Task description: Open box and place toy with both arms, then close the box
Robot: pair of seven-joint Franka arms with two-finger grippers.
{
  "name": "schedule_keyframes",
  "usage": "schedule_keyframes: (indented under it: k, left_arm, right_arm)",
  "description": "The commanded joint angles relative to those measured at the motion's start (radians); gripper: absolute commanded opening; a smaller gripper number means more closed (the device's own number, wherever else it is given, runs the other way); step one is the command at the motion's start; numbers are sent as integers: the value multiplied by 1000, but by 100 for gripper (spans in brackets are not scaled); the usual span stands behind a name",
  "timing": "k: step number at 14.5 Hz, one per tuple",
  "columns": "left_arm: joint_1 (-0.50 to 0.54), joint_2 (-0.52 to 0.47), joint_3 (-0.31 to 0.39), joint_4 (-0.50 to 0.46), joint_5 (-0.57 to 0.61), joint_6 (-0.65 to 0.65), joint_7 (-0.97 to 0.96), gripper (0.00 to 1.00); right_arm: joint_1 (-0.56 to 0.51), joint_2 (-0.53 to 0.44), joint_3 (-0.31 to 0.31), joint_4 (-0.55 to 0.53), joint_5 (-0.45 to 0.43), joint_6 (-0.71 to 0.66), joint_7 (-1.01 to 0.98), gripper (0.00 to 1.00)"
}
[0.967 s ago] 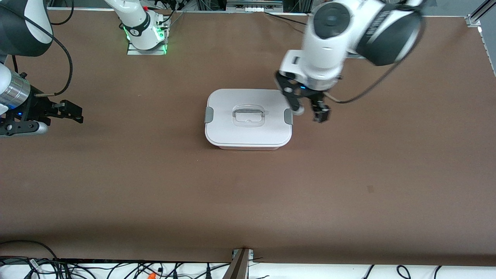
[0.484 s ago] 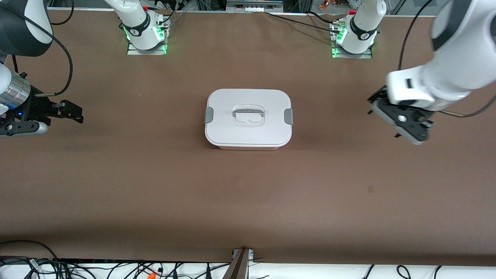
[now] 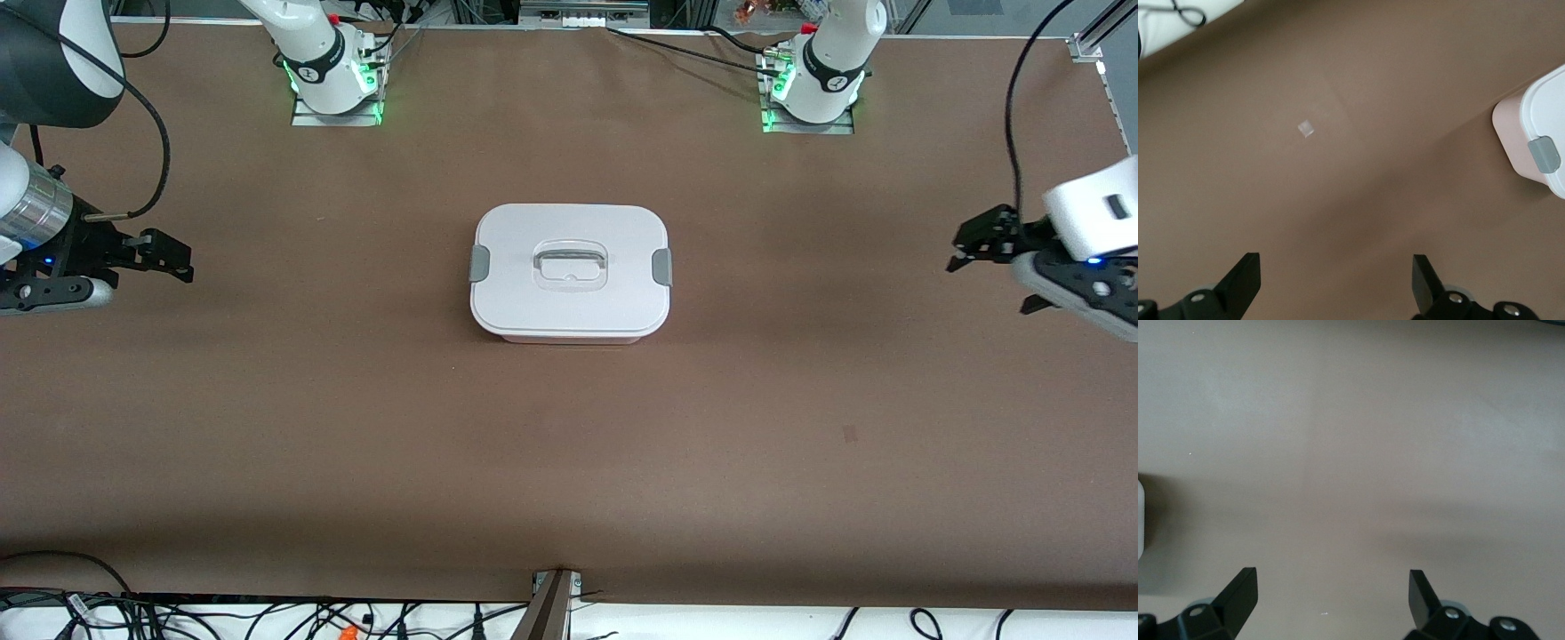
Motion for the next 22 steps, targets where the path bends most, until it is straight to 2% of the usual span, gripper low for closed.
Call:
schedule_keyframes:
  k: [1, 2, 3, 7, 11, 15, 22]
  left_arm:
    - [-143, -104, 211, -127, -48, 1, -105, 100]
    - [-195, -124, 262, -141, -38, 3, -190, 100]
    - [-224, -142, 278, -162, -34, 1, -278, 100]
    - [-258, -279, 283, -354, 1, 122, -333, 100]
    - [-257, -265, 275, -338, 5, 106, -335, 100]
    - [-257, -213, 272, -264, 7, 47, -333, 100]
    - [-255, -213, 270, -262, 7, 29, -332, 100]
  right_arm:
    - [12, -17, -2, 5, 1, -2, 11, 100]
    - [12, -10, -2, 13, -1, -5, 17, 100]
    - [12, -9, -2, 18, -1, -7, 20, 100]
    - [17, -9, -2, 18, -1, -8, 20, 100]
    - [17, -9, -2, 18, -1, -10, 20, 100]
    - [17, -9, -2, 16, 1, -10, 20, 100]
    - [17, -9, -2, 16, 1, -10, 20, 100]
